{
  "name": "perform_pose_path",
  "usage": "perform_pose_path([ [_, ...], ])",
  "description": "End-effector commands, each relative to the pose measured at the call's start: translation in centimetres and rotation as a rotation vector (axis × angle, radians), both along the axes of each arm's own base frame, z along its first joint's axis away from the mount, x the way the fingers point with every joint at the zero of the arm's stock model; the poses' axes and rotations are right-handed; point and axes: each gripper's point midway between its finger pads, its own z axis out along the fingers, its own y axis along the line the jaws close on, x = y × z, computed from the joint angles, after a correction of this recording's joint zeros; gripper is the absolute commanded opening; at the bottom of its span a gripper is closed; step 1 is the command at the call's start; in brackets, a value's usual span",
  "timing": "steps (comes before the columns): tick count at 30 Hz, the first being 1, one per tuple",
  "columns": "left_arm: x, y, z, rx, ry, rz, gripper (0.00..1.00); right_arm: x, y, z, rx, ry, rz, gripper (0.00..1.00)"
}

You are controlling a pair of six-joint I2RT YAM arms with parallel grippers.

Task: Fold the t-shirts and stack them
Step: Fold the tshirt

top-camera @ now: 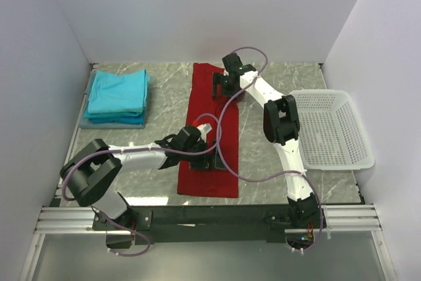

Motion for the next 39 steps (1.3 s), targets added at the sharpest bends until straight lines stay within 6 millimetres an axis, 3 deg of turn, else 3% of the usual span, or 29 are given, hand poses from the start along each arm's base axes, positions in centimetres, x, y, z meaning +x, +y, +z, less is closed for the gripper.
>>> perform_pose_path([
  [1, 1.6, -2.1, 2.4, -0.056, -0.079, -0.031, 0.99, 1.0, -2.0, 0.7, -0.041, -0.008, 0.006, 0.95],
  [3, 1.7, -2.6, 3.4, -0.085, -0.09, -0.041, 1.0, 1.0, -2.1, 2.3, -0.036, -0.036, 0.019, 0.95],
  [4, 1.8, -2.8, 4.2, -0.1, -0.103, -0.042, 0.99, 1.0, -2.2, 4.5, -0.026, -0.073, 0.021, 0.95],
  [5, 1.8, -2.8, 4.6, -0.105, -0.109, -0.045, 1.0, 0.7, -2.2, 5.5, -0.018, -0.084, 0.028, 0.96],
  [6, 1.7, -2.6, 4.7, -0.096, -0.11, -0.045, 1.0, -0.3, -2.4, 5.3, -0.022, -0.066, 0.035, 0.96],
  [7, 1.6, -2.3, 5.8, -0.11, -0.13, -0.043, 0.99, -0.6, -2.4, 8.0, -0.004, -0.115, 0.04, 0.96],
  [8, 1.8, -2.0, 6.0, -0.1, -0.147, -0.027, 0.99, -2.1, -2.9, 7.1, -0.019, -0.084, 0.043, 0.96],
  [9, 1.5, -1.3, 5.8, -0.074, -0.15, -0.024, 1.0, -2.8, -3.2, 9.6, -0.013, -0.131, 0.036, 0.96],
  [10, 1.6, -0.7, 6.6, -0.075, -0.18, -0.009, 0.99, -3.1, -3.2, 10.3, -0.001, -0.158, 0.015, 0.96],
  [11, 1.5, 0.3, 6.2, -0.033, -0.175, 0.013, 1.0, -3.8, -3.5, 10.8, 0.0, -0.17, -0.004, 0.96],
  [12, 1.5, 1.6, 5.5, 0.021, -0.173, 0.05, 1.0, -6.3, -4.1, 10.8, 0.001, -0.161, -0.008, 0.96],
  [14, 0.8, 3.5, 5.4, 0.049, -0.175, 0.097, 1.0, -7.7, -4.0, 11.5, 0.048, -0.21, -0.05, 0.96],
  [15, 0.4, 4.2, 5.2, 0.051, -0.157, 0.125, 1.0, -10.4, -4.8, 8.7, 0.033, -0.153, -0.061, 0.96],
  [16, -0.5, 5.8, 4.4, 0.078, -0.141, 0.158, 1.0, -11.2, -4.5, 11.2, 0.092, -0.22, -0.091, 0.96],
  [17, -1.0, 6.5, 4.0, 0.083, -0.125, 0.18, 0.99, -14.0, -5.3, 8.4, 0.076, -0.164, -0.105, 0.96],
  [18, -1.6, 7.1, 3.7, 0.076, -0.093, 0.206, 0.99, -15.2, -5.3, 9.9, 0.115, -0.208, -0.112, 0.96],
  [19, -2.5, 8.2, 3.0, 0.077, -0.08, 0.222, 1.0, -16.3, -4.9, 9.9, 0.154, -0.209, -0.121, 0.96],
  [23, -4.8, 10.9, 0.4, 0.105, 0.006, 0.303, 0.99, -23.3, -3.8, 7.6, 0.152, -0.156, -0.044, 0.96],
  [25, -5.7, 11.7, -0.6, 0.104, 0.042, 0.325, 0.99, -26.3, -4.1, 6.5, 0.144, -0.125, -0.015, 0.96],
  [26, -6.1, 12.0, -1.0, 0.104, 0.058, 0.329, 0.98, -28.4, -4.3, 5.0, 0.134, -0.079, -0.005, 0.96],
  [31, -7.4, 12.8, -2.6, 0.112, 0.109, 0.339, 0.84, -32.5, -4.2, 4.1, 0.228, -0.017, 0.0, 0.96],
  [34, -7.1, 13.1, -3.3, 0.149, 0.111, 0.355, 0.65, -33.8, -3.7, 3.7, 0.271, 0.014, 0.011, 0.95],
  [36, -6.8, 13.3, -3.5, 0.169, 0.103, 0.365, 0.44, -34.3, -3.8, 3.5, 0.27, 0.024, 0.012, 0.95],
  [39, -6.5, 13.8, -4.0, 0.212, 0.1, 0.386, 0.35, -35.3, -3.9, 3.0, 0.257, 0.05, 0.033, 0.93],
])
